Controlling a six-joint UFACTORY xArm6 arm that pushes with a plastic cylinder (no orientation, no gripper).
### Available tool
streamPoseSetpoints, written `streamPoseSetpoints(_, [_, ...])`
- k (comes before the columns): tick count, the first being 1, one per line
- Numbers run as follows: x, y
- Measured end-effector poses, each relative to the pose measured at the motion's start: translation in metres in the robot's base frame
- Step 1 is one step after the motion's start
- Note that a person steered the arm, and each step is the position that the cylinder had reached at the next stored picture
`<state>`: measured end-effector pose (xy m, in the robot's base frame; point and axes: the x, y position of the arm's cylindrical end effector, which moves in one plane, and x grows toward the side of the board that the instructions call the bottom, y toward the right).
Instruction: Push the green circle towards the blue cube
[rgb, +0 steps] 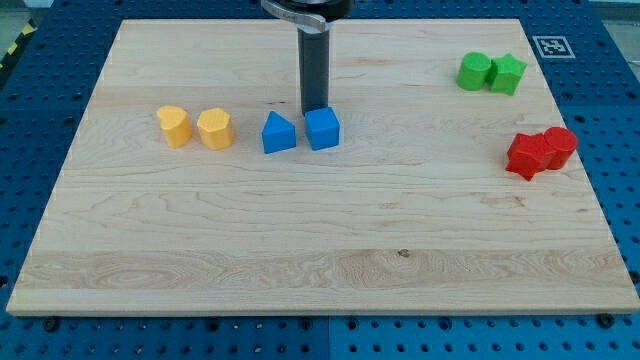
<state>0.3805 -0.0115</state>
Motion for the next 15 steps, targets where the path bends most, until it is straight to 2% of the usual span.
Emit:
streamPoseSetpoints(1, [-0.004, -0.003])
streamPoseSetpoints(3, [-0.087, -0.048])
streamPoseSetpoints(4, [-0.125, -0.049])
streamPoseSetpoints(5, [-0.164, -0.022])
streamPoseSetpoints(6, [-0.173, 0.059])
streamPoseSetpoints(7, [-0.173, 0.11])
streamPoseSetpoints(9, [-0.173, 0.113])
streamPoseSetpoints(10, [-0.175, 0.143])
streamPoseSetpoints(11, [-0.173, 0.209])
streamPoseSetpoints(12, [-0.137, 0.267])
streamPoseSetpoints(13, [-0.09, 0.279])
streamPoseSetpoints(15, [-0.049, 0.132])
